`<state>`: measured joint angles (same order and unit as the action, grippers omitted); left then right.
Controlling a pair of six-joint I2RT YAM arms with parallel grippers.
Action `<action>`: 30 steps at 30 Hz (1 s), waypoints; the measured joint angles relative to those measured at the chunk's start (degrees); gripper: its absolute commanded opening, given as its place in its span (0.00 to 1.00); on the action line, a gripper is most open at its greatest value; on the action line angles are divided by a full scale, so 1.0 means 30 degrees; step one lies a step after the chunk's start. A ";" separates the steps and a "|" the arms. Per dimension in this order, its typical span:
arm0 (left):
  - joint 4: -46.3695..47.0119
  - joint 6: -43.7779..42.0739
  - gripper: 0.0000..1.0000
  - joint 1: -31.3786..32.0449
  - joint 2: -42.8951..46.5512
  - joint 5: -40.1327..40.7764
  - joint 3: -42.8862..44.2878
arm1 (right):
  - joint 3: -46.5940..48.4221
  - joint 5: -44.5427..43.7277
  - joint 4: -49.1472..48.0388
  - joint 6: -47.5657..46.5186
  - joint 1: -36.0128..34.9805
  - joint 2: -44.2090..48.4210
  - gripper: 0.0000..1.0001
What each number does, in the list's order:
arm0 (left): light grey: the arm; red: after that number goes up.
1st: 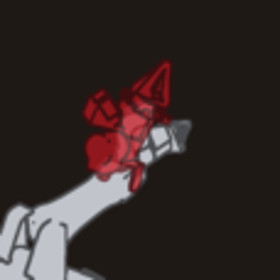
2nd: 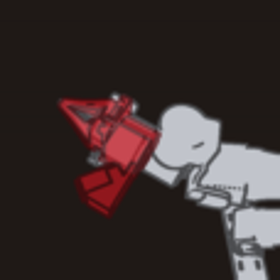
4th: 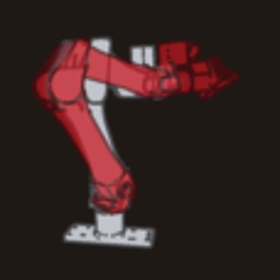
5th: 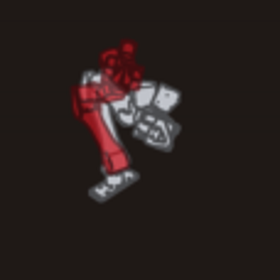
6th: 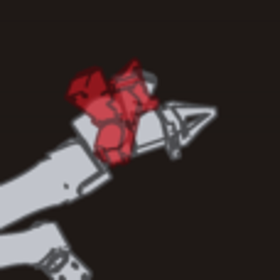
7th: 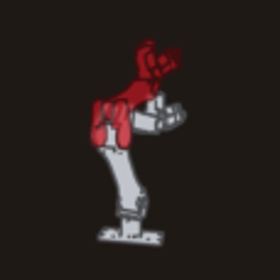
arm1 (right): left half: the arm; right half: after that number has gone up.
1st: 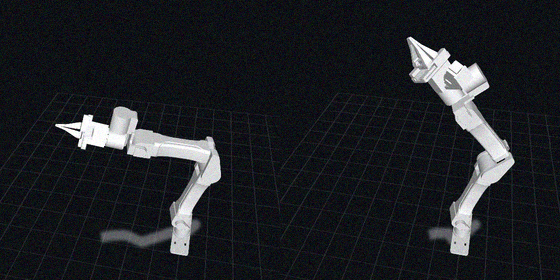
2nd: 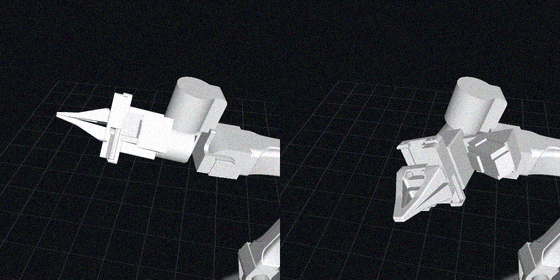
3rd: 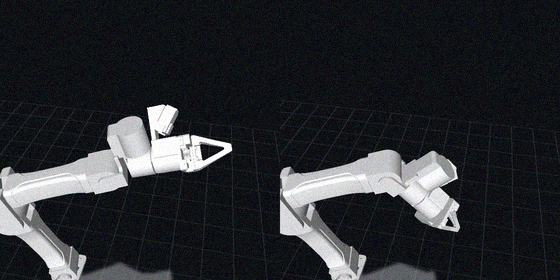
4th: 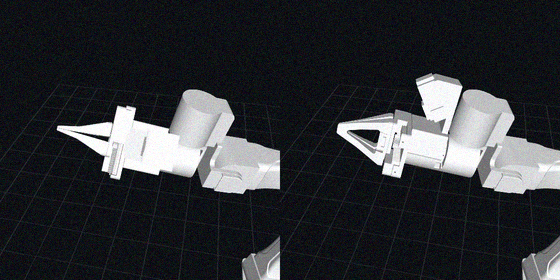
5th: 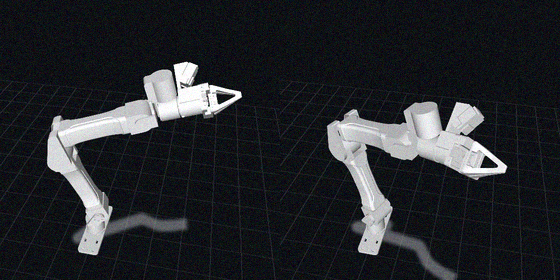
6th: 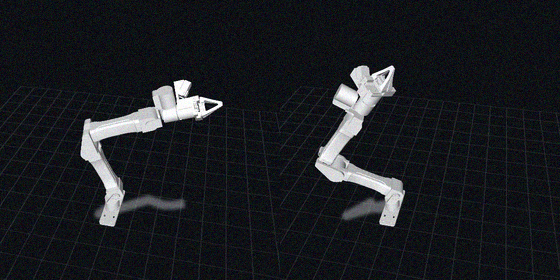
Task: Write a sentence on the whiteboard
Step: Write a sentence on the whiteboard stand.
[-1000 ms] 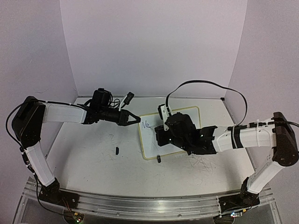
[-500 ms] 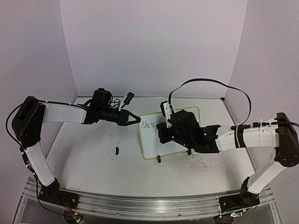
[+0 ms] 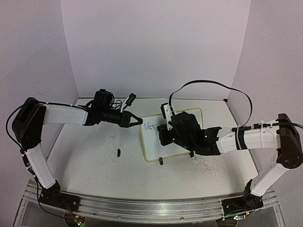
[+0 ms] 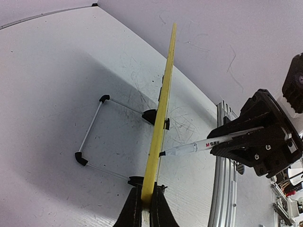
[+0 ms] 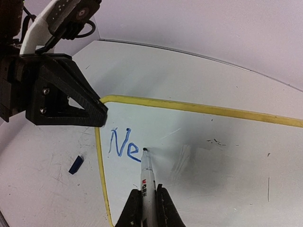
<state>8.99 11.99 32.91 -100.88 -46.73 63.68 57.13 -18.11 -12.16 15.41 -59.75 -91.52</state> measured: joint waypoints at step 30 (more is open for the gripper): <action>-0.0014 0.0014 0.00 0.0000 -0.0007 0.0033 0.0021 | -0.0724 -0.0078 -0.0063 0.0901 -0.0022 0.0162 0.00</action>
<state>8.95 12.03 32.91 -100.90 -46.63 63.75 54.96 -18.34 -12.35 18.12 -59.81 -91.04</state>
